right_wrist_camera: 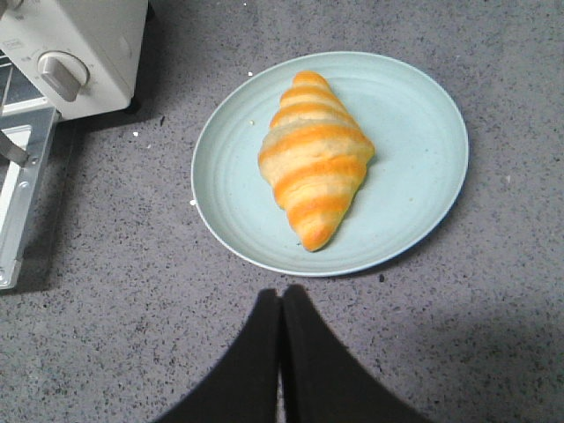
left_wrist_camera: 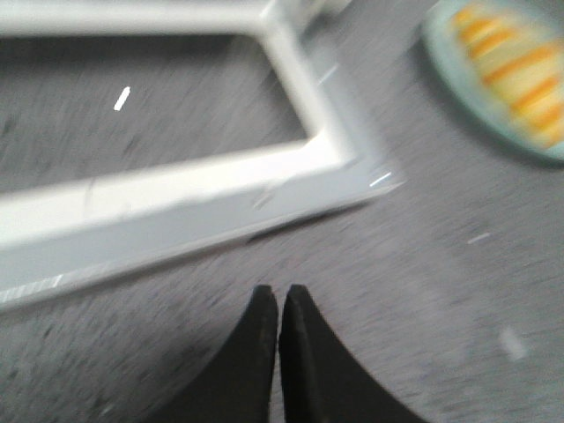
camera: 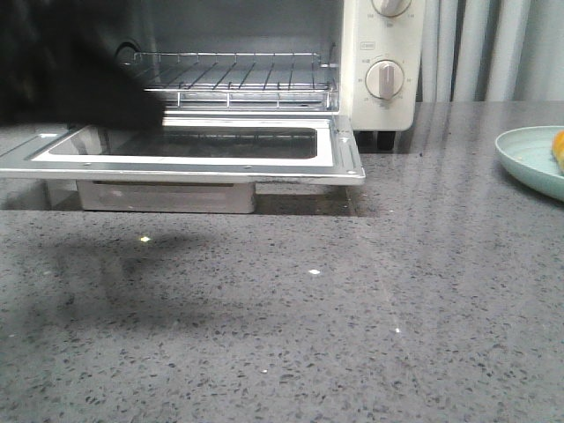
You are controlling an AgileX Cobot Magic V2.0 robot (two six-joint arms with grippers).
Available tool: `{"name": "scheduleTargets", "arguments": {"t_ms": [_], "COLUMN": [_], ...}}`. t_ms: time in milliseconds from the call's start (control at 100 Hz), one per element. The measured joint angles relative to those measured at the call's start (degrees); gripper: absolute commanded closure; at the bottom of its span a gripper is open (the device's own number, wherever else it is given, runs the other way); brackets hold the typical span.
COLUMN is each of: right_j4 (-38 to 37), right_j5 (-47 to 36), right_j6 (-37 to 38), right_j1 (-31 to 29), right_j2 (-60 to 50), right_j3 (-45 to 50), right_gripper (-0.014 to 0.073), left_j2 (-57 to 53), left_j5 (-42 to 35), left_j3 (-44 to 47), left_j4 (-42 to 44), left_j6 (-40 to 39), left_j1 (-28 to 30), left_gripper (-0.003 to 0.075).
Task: Put bread in oven
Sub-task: 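Pull the oven door down and open with the left gripper, then lower the right gripper onto the croissant on the plate and grasp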
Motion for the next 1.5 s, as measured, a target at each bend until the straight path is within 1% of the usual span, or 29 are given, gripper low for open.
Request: {"name": "scheduleTargets", "arguments": {"t_ms": [150,210,310,450,540,710,840,980,1179,1319,1499], "right_j4": [0.0,0.0,0.0,0.0,0.0,0.0,0.0,-0.2,-3.4,-3.9,-4.6], "right_j5": [0.5,0.6,0.8,1.3,1.4,3.4,4.5,5.2,5.8,5.8,4.0], "right_j6": [-0.4,-1.1,-1.8,-2.1,-2.4,-3.7,-4.6,-5.0,-5.0,-5.0,-5.0], "right_j1": [0.0,0.0,0.0,0.0,0.0,0.0,0.0,0.0,0.0,0.0,0.0], "right_j2": [0.9,1.9,4.1,8.6,12.1,19.7,27.1,35.6,47.0,52.3,56.0], "right_j3": [0.0,-0.3,-1.1,-3.8,-6.3,-11.3,-15.3,-19.6,-24.5,-26.3,-26.6], "right_gripper": [0.0645,0.0619,0.0536,0.0370,0.0312,0.0311,0.0318,0.0318,0.0318,0.0318,0.0318], "left_j2": [-10.4,-14.5,-20.2,-26.6,-28.8,-29.6,-29.8,-30.0,-30.0,-30.0,-30.0], "left_j5": [0.5,1.3,2.2,3.9,5.7,11.6,12.1,12.2,12.5,12.8,12.9], "left_j3": [-0.1,-0.1,-0.1,-0.1,-0.2,-2.7,-3.8,-4.4,-4.6,-4.6,-4.6], "left_j4": [1.2,2.1,3.3,6.0,8.4,11.6,12.2,13.0,13.2,13.2,13.2], "left_j6": [0.0,0.0,0.0,0.0,0.0,0.0,0.0,0.0,0.0,0.0,0.0], "left_j1": [-1.2,-1.2,-1.2,-0.8,1.2,7.1,10.4,10.8,10.8,10.8,10.8], "left_gripper": [0.0742,0.0742,0.0742,0.0742,0.0742,0.0742,0.0742,0.0742,0.0742,0.0742,0.0742]}}
